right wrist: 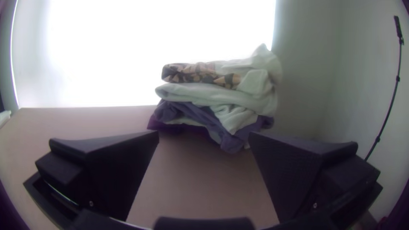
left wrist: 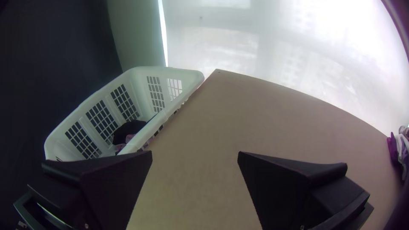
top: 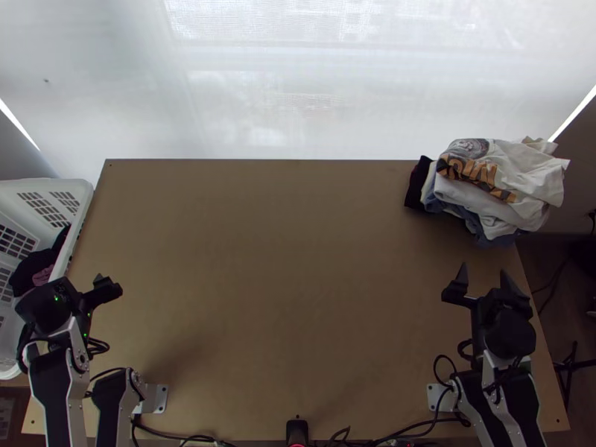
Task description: Fold the t-shirt
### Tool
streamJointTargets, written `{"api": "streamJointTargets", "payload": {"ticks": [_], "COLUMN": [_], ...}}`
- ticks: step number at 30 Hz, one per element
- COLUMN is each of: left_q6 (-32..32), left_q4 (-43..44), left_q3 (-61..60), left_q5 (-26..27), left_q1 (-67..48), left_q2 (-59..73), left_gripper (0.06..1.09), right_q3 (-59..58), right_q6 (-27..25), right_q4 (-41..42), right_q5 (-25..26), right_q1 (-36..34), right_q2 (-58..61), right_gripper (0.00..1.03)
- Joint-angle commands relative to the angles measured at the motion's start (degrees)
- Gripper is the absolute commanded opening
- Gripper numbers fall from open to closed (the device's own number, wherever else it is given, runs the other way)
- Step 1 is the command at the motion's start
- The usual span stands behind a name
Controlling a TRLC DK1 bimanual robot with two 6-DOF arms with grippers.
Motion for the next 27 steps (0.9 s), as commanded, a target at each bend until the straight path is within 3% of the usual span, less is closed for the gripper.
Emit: {"api": "streamJointTargets", "payload": {"ticks": [1,6,12,13,15,16,18,20,27], "left_q6": [-3.81,-5.3,-6.18,-4.95,3.92,6.82,5.42,4.28,1.99], "left_q4": [-3.15,-2.54,-0.96,-0.96,-2.19,-2.1,-0.43,1.5,4.05], "left_q3": [10.14,18.49,34.05,36.24,39.5,40.64,42.84,43.89,47.93], "left_q5": [-0.68,-0.76,-1.03,-1.12,-1.03,-1.03,0.03,2.66,2.58], "left_q1": [0.21,0.74,4.78,5.4,7.59,8.83,12.25,15.33,19.64], "left_q2": [12.81,19.58,30.21,32.67,37.16,39.09,43.4,48.06,60.62], "left_gripper": [1.04,1.04,1.04,1.04,1.04,1.04,1.04,1.04,1.04], "right_q3": [15.51,31.16,39.51,41.7,48.38,49.44,51.46,54.27,68.69], "right_q6": [-2.99,-3.08,1.93,0.44,-9.14,-11.78,-21.62,-25.23,-16.26], "right_q4": [-6.26,-19.01,-19.89,-22.17,-32.01,-32.45,-32.37,-33.6,-39.66], "right_q5": [-0.19,0.07,0.33,0.33,0.16,-0.1,-0.02,0.16,-0.63], "right_q1": [2.7,3.05,1.12,1.29,1.55,2.35,3.14,4.37,1.38], "right_q2": [25.92,49.39,54.57,56.16,60.2,61.43,63.63,65.56,69.25], "right_gripper": [0.98,0.98,0.98,0.98,0.98,0.98,0.98,0.98,0.98]}}
